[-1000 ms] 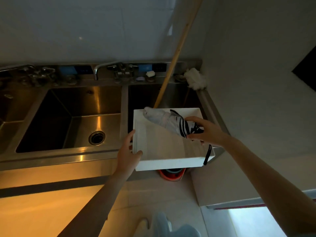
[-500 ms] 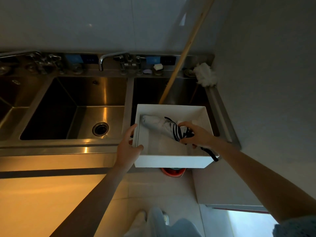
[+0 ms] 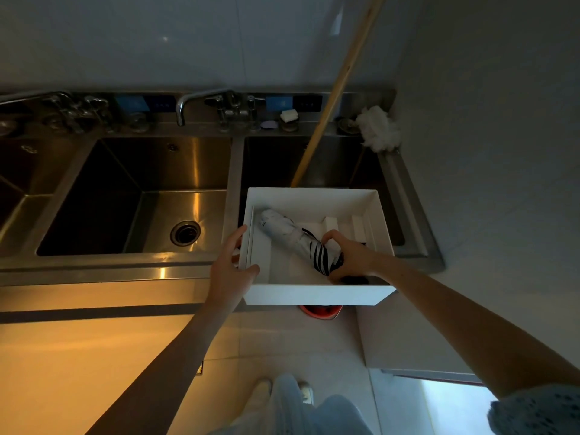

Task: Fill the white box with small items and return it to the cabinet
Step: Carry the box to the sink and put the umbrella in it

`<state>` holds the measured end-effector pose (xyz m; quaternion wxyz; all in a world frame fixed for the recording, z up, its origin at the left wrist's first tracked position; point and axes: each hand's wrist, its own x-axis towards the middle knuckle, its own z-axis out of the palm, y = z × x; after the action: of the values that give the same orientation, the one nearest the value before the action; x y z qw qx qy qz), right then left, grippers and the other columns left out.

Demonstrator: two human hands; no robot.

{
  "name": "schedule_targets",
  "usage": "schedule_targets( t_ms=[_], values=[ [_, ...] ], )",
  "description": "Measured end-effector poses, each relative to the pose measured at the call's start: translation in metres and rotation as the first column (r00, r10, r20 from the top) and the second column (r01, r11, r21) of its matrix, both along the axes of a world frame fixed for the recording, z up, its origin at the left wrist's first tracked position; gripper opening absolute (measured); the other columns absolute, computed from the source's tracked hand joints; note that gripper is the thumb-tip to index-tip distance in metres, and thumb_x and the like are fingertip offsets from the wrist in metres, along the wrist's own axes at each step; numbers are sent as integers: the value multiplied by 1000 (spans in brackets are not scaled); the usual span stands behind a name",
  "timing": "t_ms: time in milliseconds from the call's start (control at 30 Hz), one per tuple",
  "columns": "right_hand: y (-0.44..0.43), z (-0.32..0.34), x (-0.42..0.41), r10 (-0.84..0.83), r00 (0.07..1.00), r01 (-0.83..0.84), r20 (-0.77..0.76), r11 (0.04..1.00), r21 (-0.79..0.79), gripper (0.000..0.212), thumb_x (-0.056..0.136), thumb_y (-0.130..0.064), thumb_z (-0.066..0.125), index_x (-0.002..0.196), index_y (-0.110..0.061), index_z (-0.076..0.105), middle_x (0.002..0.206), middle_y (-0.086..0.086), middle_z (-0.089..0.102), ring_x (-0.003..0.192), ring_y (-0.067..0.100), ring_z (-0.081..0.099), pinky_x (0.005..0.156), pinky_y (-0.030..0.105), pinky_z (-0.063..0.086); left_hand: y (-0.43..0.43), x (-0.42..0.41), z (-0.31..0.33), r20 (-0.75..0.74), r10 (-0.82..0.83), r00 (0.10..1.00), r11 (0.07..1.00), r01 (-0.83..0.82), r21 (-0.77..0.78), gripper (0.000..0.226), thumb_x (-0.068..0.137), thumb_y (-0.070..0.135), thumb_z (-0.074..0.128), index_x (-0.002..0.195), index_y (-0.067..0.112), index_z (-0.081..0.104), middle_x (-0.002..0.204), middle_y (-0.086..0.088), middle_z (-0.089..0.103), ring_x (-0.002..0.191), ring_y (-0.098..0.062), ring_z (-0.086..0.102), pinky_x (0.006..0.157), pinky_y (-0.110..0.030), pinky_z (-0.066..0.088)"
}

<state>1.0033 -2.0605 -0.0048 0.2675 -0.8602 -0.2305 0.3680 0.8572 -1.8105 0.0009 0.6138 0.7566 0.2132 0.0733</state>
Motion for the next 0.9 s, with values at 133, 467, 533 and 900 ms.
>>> schedule_targets(
  t_ms=[133,467,533,900],
  values=[
    [-4,12,3,-69,994,70,84,998,-8,53,71,-35,81,111,-42,48,97,-12,56,82,5,58,59,12,43,0,0,0,-11,1,1000,1000,-1,7,84,77,-7,69,135,47,40,129,6,51,109,-19,57,79,-40,58],
    [-49,36,-32,-371,589,296,717,926,236,39,75,-19,77,112,-24,68,135,10,51,129,34,38,100,47,41,-2,-6,-2,12,-18,1000,999,17,51,85,77,-8,69,134,48,39,127,4,51,109,-19,56,78,-40,58],
    [-56,31,-38,-459,658,434,598,879,197,45,78,-25,75,120,-30,62,146,12,39,135,34,31,102,47,38,-2,-7,-2,19,-21,1000,999,20,51,85,77,-8,69,134,48,39,128,3,51,109,-18,56,79,-40,57],
    [-59,19,-56,-594,771,532,229,799,281,56,83,3,59,127,-29,47,112,-1,59,88,37,63,61,21,49,6,-1,-3,-85,-149,985,980,159,122,98,73,-3,75,137,53,27,143,5,37,121,-16,45,84,-29,51]
  ],
)
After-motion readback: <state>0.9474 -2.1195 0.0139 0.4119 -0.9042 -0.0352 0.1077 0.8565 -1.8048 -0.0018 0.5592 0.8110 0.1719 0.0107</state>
